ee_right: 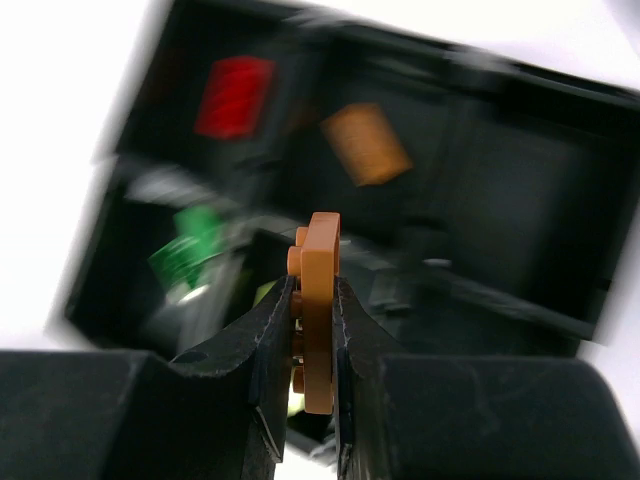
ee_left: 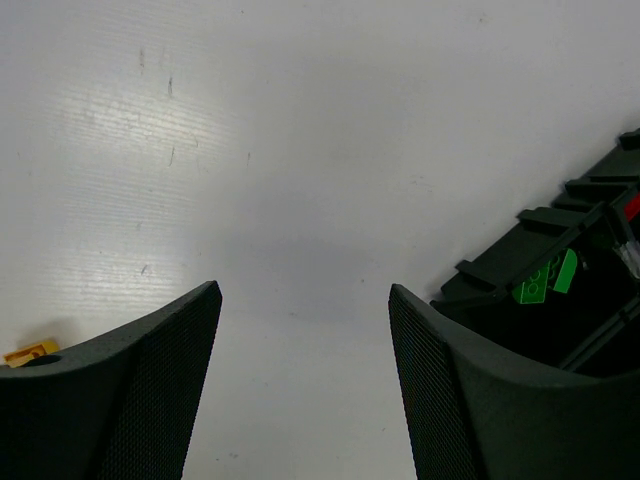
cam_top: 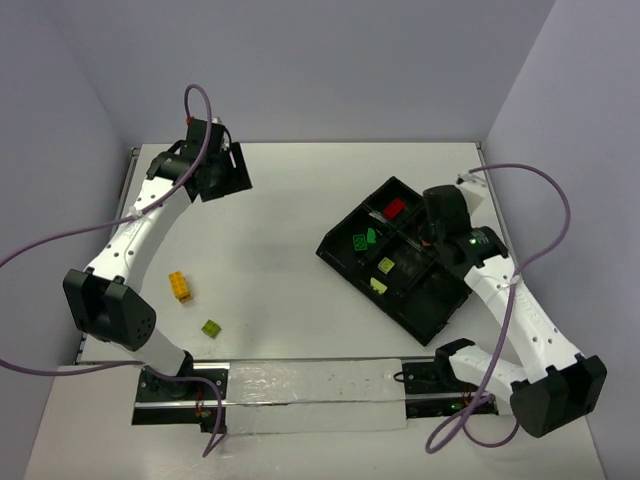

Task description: Sort the legos into containers by color

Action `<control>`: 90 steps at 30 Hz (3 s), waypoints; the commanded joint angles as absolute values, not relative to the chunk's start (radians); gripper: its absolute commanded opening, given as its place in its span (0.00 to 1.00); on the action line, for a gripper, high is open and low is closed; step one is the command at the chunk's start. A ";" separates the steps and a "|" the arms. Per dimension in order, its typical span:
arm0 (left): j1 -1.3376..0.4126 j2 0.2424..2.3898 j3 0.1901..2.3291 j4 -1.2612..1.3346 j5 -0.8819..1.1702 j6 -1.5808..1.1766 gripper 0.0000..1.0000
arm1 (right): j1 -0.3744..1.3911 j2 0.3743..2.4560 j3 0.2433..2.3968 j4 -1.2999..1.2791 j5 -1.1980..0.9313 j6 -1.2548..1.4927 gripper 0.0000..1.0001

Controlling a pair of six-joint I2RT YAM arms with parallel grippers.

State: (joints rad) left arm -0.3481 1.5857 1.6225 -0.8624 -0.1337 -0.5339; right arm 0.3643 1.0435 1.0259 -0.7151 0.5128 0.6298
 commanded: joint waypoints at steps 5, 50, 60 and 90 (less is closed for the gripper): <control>-0.342 1.543 1.587 -0.823 -0.079 -0.523 0.74 | 0.112 1.017 0.947 -0.723 0.583 0.631 0.00; -0.307 1.657 1.675 -0.879 -0.118 -0.496 0.74 | 0.007 1.492 1.149 -0.483 0.268 0.556 0.62; -0.307 1.448 1.445 -0.934 -0.147 -0.581 0.74 | 0.193 1.323 1.147 -0.479 0.245 0.496 0.62; -0.317 1.187 0.756 -1.080 -0.154 -1.310 0.91 | 0.520 1.303 1.141 -0.520 0.272 0.540 0.65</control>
